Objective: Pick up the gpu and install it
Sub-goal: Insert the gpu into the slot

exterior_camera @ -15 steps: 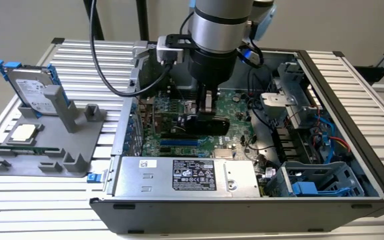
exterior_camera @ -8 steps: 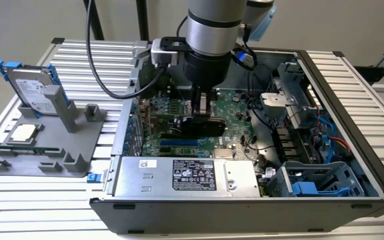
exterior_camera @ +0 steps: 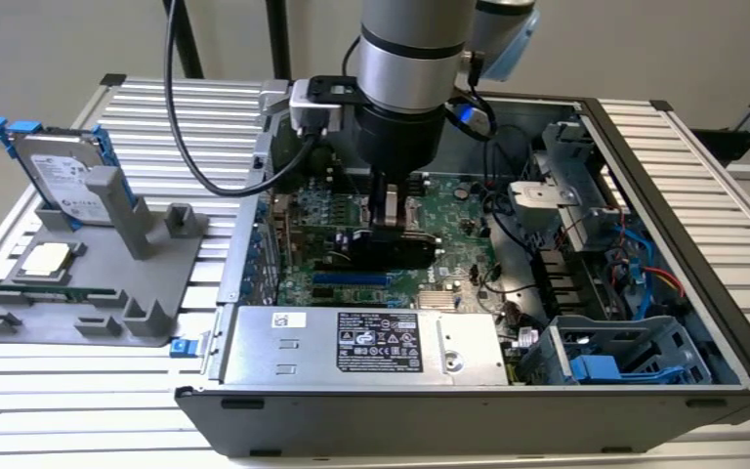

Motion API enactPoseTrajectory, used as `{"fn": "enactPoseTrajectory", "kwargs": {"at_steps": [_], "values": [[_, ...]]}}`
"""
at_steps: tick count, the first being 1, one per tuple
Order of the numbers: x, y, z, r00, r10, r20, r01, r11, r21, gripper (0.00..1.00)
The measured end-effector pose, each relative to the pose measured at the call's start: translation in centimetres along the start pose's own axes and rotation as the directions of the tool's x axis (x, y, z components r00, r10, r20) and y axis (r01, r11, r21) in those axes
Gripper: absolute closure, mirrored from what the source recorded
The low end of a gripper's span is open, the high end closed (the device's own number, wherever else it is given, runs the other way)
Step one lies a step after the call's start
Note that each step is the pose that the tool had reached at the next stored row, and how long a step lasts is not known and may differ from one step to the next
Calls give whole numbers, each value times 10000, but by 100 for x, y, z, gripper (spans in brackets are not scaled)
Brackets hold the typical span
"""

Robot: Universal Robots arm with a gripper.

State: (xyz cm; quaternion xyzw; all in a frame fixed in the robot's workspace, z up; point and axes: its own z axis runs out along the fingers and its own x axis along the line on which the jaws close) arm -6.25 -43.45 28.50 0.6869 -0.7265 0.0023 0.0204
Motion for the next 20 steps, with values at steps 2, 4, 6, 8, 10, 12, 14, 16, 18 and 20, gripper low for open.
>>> {"fn": "enactPoseTrajectory", "kwargs": {"at_steps": [2, 4, 6, 8, 10, 12, 14, 16, 18, 20], "values": [[-1, 1, 2, 10000, 1, 3, -1, 10000, 1, 100], [-1, 1, 2, 10000, 1, 3, -1, 10000, 1, 100], [-1, 2, 2, 10000, 1, 2, -1, 10000, 0, 100], [-1, 1, 2, 10000, 1, 0, -1, 10000, 1, 100], [-1, 1, 2, 10000, 1, -1, -1, 10000, 1, 100], [-1, 1, 2, 10000, 1, -2, -1, 10000, 1, 100], [-2, 3, 11, 10000, 1, 1, -1, 10000, 2, 100], [-2, 14, 28, 10000, 3, -1, -3, 10000, 1, 100], [-1, 26, 46, 10000, 2, -1, -2, 10000, 1, 100], [-1, 40, 61, 10000, 1, -1, -1, 10000, 1, 100]]}}
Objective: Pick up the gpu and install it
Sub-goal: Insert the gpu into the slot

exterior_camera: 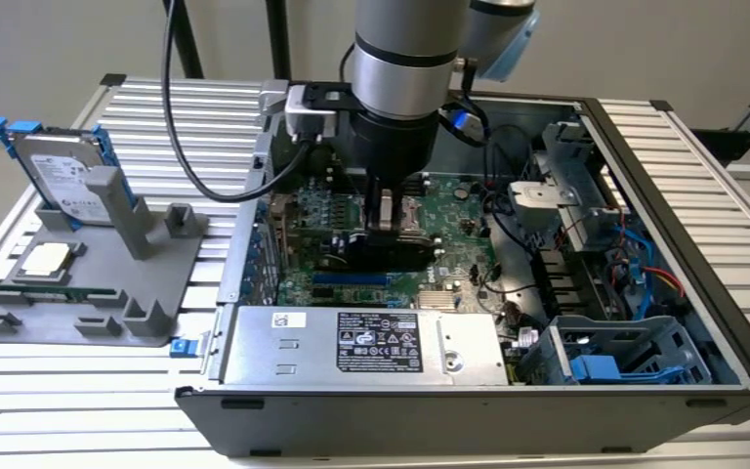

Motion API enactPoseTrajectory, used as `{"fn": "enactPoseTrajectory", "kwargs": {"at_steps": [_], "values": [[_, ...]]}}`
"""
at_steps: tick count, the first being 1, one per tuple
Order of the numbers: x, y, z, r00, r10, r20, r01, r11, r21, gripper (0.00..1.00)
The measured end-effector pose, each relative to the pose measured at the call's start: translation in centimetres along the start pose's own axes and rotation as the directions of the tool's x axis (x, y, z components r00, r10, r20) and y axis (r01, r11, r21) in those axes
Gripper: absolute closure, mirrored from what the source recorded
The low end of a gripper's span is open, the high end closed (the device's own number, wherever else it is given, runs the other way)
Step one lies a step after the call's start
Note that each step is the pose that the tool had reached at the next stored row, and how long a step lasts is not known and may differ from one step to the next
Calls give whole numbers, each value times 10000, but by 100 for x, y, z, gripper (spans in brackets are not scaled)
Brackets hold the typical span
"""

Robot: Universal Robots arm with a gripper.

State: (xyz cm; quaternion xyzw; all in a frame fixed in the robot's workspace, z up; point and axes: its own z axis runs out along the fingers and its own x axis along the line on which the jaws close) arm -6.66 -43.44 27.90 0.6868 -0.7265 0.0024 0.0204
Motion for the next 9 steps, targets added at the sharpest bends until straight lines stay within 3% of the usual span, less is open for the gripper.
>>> {"fn": "enactPoseTrajectory", "kwargs": {"at_steps": [6, 9], "values": [[0, 48, 73, 10000, 0, -1, 0, 10000, 0, 100], [-5, 59, 79, 10000, 0, -2, 0, 10000, -1, 100]]}}
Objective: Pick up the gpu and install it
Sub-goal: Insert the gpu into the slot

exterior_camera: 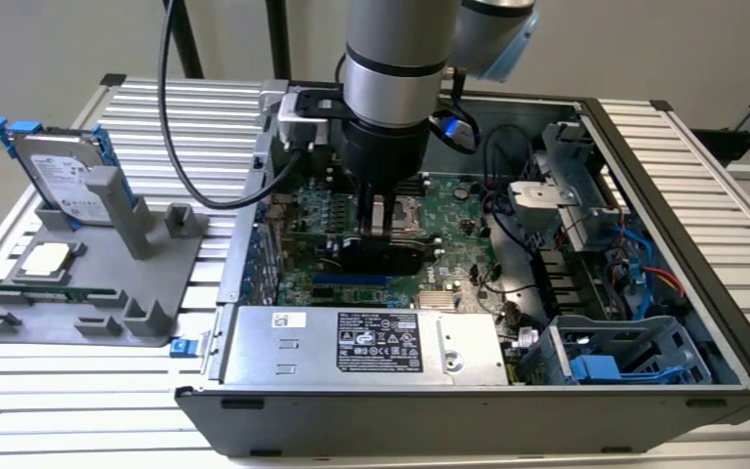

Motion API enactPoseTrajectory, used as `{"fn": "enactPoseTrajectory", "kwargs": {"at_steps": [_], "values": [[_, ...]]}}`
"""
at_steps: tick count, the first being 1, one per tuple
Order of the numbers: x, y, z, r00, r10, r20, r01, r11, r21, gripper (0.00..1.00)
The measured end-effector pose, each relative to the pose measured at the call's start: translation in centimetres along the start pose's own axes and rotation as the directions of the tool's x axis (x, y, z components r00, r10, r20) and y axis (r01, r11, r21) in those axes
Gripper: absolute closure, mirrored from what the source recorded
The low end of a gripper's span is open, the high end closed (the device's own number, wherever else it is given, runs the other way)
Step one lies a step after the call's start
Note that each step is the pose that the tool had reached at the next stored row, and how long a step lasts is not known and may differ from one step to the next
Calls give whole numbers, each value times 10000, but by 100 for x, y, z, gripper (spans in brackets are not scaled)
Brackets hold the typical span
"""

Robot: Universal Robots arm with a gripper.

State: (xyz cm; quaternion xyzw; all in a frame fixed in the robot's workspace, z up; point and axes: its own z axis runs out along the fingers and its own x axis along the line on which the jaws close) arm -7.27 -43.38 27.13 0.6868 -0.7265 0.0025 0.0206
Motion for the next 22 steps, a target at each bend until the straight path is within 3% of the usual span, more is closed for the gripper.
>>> {"fn": "enactPoseTrajectory", "kwargs": {"at_steps": [13, 22], "values": [[-8, 74, 46, 10000, 0, 0, 0, 10000, 0, 100], [-16, 81, 84, 10000, 0, 0, 0, 10000, 1, 100]]}}
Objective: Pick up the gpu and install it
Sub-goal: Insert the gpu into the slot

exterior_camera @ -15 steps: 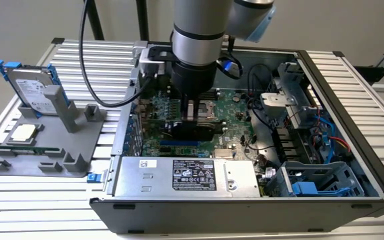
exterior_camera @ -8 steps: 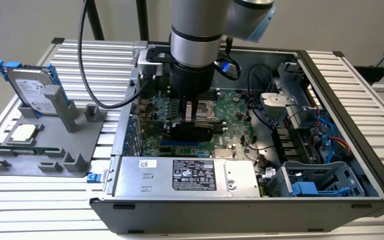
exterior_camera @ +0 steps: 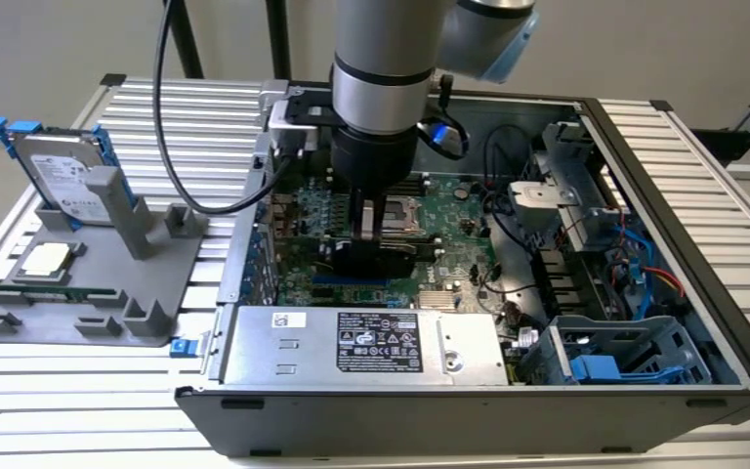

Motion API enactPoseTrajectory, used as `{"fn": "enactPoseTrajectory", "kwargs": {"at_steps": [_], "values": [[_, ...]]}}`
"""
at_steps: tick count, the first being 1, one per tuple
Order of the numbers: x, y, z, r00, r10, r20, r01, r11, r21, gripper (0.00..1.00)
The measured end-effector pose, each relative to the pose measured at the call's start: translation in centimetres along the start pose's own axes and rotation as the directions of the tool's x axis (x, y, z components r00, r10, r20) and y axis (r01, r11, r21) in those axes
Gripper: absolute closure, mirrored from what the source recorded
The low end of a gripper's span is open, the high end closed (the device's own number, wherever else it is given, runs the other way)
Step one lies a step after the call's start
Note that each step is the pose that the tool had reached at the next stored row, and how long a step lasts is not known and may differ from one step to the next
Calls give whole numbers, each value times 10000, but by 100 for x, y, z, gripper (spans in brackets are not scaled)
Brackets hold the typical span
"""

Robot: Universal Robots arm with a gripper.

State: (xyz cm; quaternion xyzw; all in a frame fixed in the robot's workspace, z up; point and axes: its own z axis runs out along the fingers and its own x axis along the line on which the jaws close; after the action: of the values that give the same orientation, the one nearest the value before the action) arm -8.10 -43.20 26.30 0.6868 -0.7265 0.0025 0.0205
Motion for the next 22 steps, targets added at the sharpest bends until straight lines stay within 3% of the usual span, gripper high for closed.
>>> {"fn": "enactPoseTrajectory", "kwargs": {"at_steps": [22], "values": [[-4, 2, 43, 10000, 0, 0, 0, 10000, -8, 100]]}}
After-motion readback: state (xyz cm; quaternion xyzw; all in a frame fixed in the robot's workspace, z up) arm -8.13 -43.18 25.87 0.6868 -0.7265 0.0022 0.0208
